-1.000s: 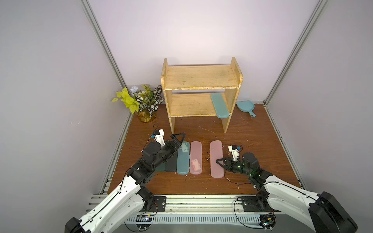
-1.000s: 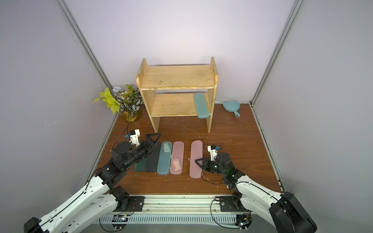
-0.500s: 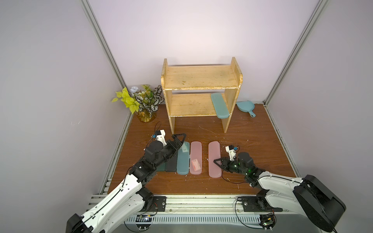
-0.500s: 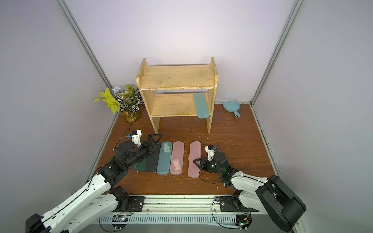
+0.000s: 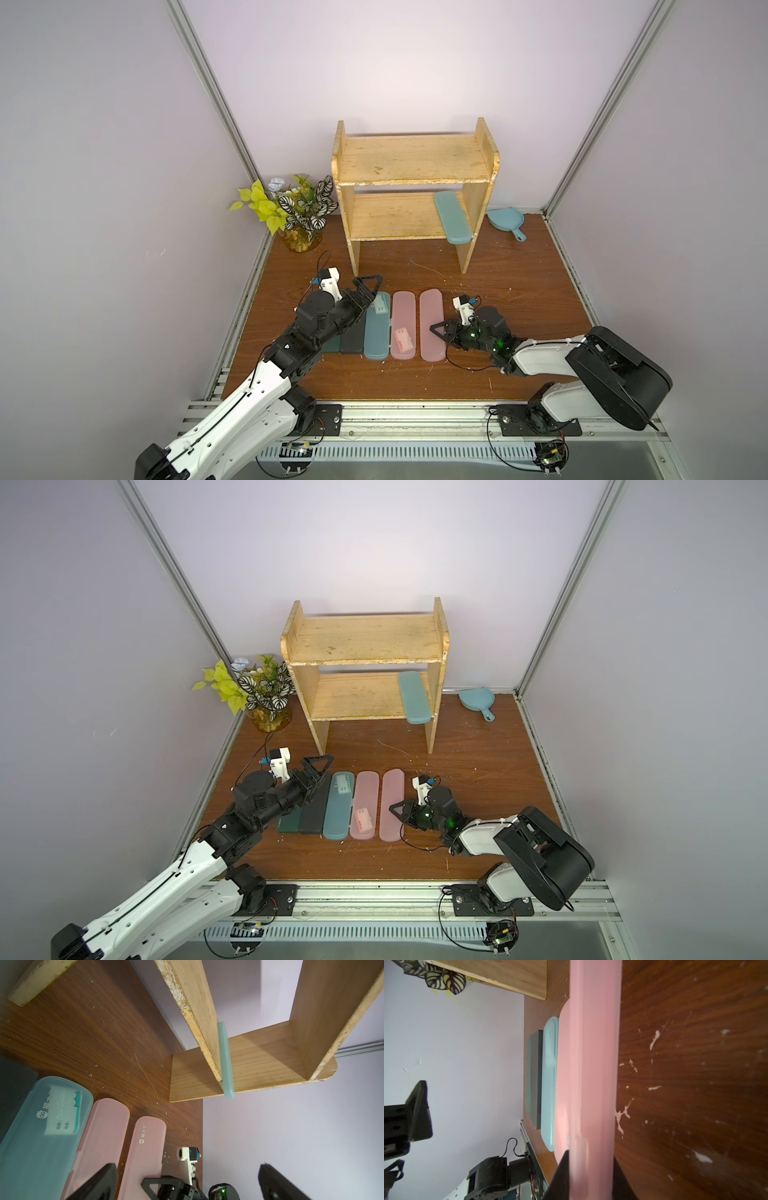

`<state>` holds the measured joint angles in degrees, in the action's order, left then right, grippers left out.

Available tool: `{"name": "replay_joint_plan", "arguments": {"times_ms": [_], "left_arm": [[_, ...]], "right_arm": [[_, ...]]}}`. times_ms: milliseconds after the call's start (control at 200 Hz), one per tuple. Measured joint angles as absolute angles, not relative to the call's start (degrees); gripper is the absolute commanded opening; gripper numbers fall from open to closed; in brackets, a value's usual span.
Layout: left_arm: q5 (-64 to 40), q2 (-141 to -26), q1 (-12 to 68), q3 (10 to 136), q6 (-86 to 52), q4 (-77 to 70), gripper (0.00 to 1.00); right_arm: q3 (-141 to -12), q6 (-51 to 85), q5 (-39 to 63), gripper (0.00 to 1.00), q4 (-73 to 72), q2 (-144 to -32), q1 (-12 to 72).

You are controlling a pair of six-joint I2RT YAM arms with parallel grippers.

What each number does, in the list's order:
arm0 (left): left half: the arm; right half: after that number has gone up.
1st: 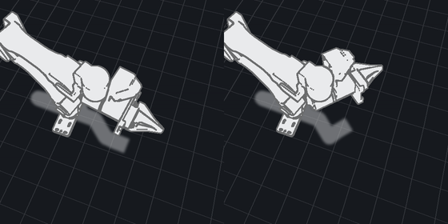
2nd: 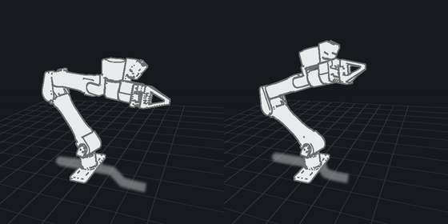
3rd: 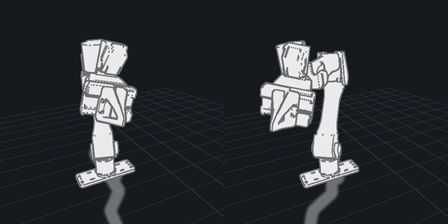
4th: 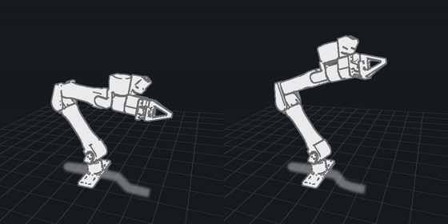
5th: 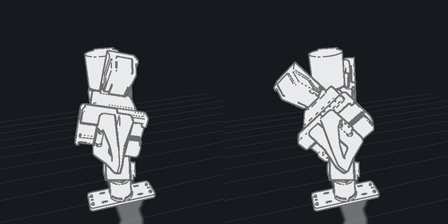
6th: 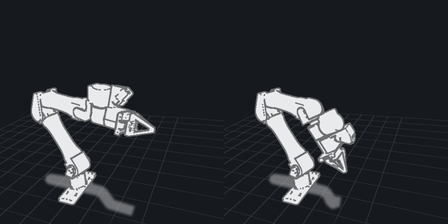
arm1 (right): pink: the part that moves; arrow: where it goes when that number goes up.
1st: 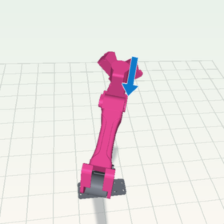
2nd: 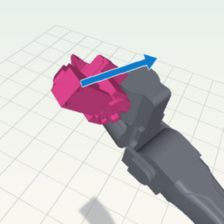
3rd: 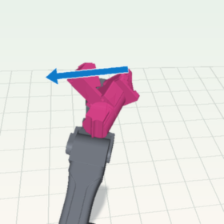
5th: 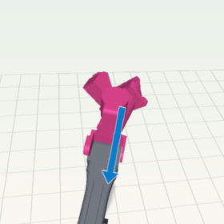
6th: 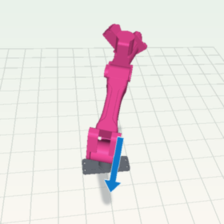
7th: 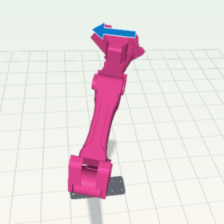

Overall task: Remove the pencil cases from the shelf
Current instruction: Place the pencil case at the center of the board, then pick up the pencil case from the shelf.

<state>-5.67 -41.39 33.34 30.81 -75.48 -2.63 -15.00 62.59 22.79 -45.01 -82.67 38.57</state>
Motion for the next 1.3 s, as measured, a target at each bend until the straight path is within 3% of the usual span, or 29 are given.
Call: {"name": "replay_joint_plan", "arguments": {"times_ms": [245,455,540,1021,1301], "left_arm": [[-5.63,-40.97,33.34,30.92,-75.57,-2.39,1.00],[-5.39,-41.56,33.32,31.11,-75.64,-2.35,0.99],[-5.30,-42.59,33.32,31.83,-75.59,-2.26,0.99],[-5.41,-55.83,35.70,38.28,-75.57,-8.88,0.99],[-7.73,-75.83,39.51,48.71,-76.47,-20.01,0.99]], "right_arm": [[-16.62,63.46,22.94,0.21,-47.09,-87.15,38.94],[-17.17,64.23,22.85,0.51,-45.87,-87.33,38.94],[-17.89,63.31,22.65,0.58,-42.94,-86.17,39.00],[-23.11,56.49,16.25,0.87,-17.39,-69.36,36.82],[-25.67,49.82,11.64,0.97,-1.67,-56.01,32.03]]}}
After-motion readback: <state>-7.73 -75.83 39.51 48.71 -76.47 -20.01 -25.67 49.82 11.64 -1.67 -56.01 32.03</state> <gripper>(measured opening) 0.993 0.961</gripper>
